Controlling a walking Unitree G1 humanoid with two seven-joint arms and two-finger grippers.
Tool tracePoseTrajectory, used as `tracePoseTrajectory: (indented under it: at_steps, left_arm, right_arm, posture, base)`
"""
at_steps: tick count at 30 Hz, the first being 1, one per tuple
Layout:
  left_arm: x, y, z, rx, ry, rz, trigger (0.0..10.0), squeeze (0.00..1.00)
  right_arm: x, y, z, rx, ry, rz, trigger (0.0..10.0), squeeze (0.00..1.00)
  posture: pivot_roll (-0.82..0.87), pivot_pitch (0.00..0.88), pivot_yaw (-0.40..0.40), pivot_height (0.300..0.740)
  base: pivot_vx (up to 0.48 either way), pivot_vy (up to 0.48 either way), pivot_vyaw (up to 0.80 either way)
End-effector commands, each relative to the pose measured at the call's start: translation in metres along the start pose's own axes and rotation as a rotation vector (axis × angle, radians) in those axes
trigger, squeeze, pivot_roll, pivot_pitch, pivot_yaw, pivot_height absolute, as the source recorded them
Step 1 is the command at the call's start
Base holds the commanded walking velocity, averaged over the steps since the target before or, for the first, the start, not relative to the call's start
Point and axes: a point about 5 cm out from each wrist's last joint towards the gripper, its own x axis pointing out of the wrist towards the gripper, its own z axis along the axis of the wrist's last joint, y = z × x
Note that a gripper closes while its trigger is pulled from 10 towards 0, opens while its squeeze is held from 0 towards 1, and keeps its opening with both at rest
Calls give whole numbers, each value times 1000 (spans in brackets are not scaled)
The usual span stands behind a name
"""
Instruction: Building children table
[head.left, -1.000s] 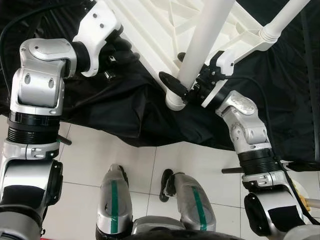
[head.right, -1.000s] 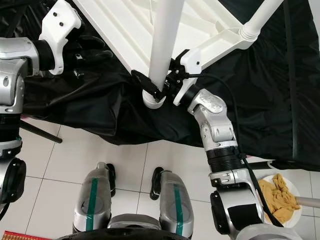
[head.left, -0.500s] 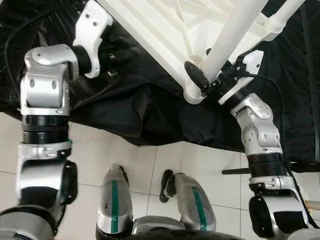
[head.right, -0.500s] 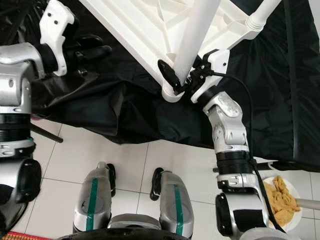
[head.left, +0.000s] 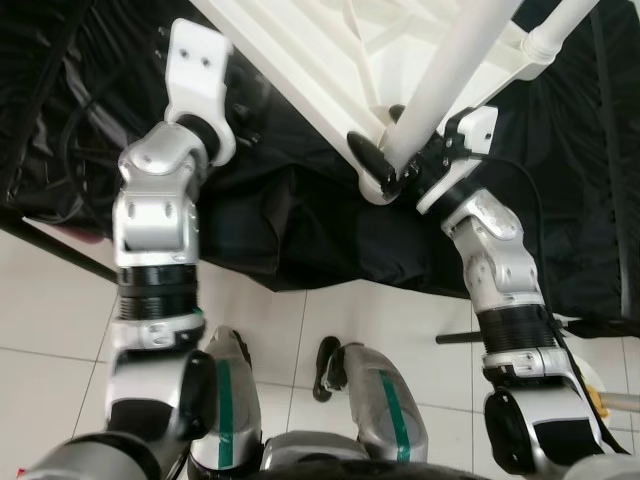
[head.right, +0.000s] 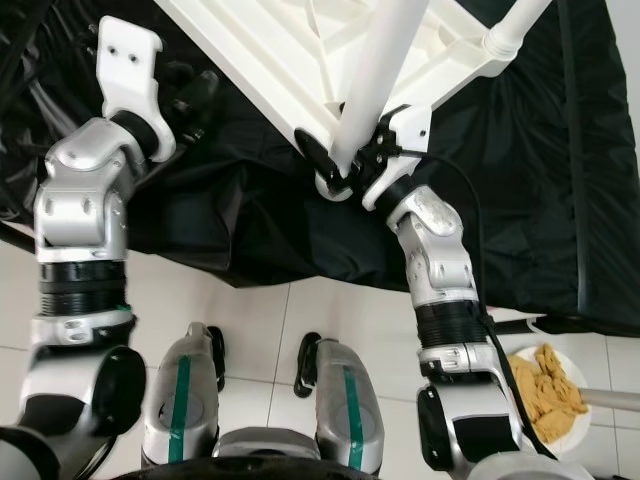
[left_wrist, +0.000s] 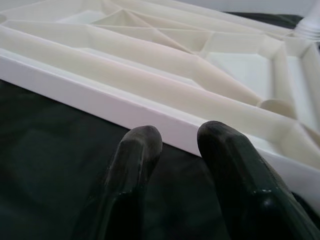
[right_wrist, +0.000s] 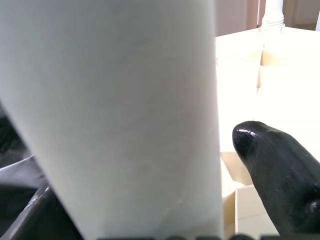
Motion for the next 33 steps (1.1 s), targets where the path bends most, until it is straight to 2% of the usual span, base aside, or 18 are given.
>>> tracePoseTrajectory:
  at_steps: [1, 2, 4, 7, 9, 13, 14, 15, 16, 20, 24, 27, 33]
  left_arm:
    - [-3, -10, 5, 6, -56, 89, 10000, 0]
    - [-3, -10, 5, 6, -56, 89, 10000, 0]
    - [-6, -19, 6, 2, -84, 97, 10000, 0]
    - [-11, -24, 10, -12, -115, 99, 10000, 0]
    - [-13, -25, 12, -18, -125, 101, 10000, 0]
    - [-26, -25, 21, 27, -171, 89, 10000, 0]
    - [-26, -25, 21, 27, -171, 89, 10000, 0]
    - [-33, -24, 26, 27, -194, 84, 10000, 0]
    - [-35, -23, 28, 27, -197, 87, 10000, 0]
    - [-39, -23, 29, 12, -203, 101, 10000, 0]
    - [-49, -28, 34, 25, -213, 50, 10000, 0]
    - [-58, -34, 39, 7, -238, -30, 10000, 0]
    - [-62, -35, 46, -12, -276, -80, 10000, 0]
  right_arm:
    - [9, 4, -6, 9, 11, -15, 10000, 0]
    - [9, 4, -6, 9, 11, -15, 10000, 0]
    - [19, 9, -7, 30, 6, -11, 10000, 0]
    - [30, 13, -7, 39, -2, -5, 10000, 0]
    - [35, 15, -7, 39, -5, -4, 10000, 0]
    - [54, 22, -7, 60, -8, 18, 10000, 0]
    - [54, 22, -7, 60, -8, 18, 10000, 0]
    - [64, 26, -7, 71, -4, 34, 10000, 0]
    - [68, 27, -7, 74, -2, 38, 10000, 0]
    - [72, 28, -8, 79, -3, 43, 10000, 0]
    - [83, 32, -7, 88, 6, 59, 10000, 0]
    - [94, 41, -9, 89, 30, 87, 10000, 0]
    - [104, 46, -9, 101, 45, 89, 10000, 0]
  posture:
    - [129, 124, -114, 740]
    - [129, 124, -114, 740]
    - [135, 125, -121, 740]
    - [141, 129, -128, 740]
    - [141, 129, -128, 740]
    - [204, 156, -161, 740]
    - [204, 156, -161, 740]
    - [224, 162, -168, 740]
    - [224, 162, -168, 740]
    - [244, 169, -175, 740]
    - [285, 185, -195, 740]
    - [304, 189, -204, 740]
    - [309, 200, -207, 740]
  base:
    - [0, 0, 0]
    - [0, 0, 0]
    - [0, 0, 0]
    - [0, 0, 0]
    - [0, 0, 0]
    - [0, 0, 0]
    - [0, 0, 0]
    - [0, 0, 0]
    - [0, 0, 0]
    - [0, 0, 0]
    - [0, 0, 0]
    - [0, 0, 0]
    - [0, 0, 0]
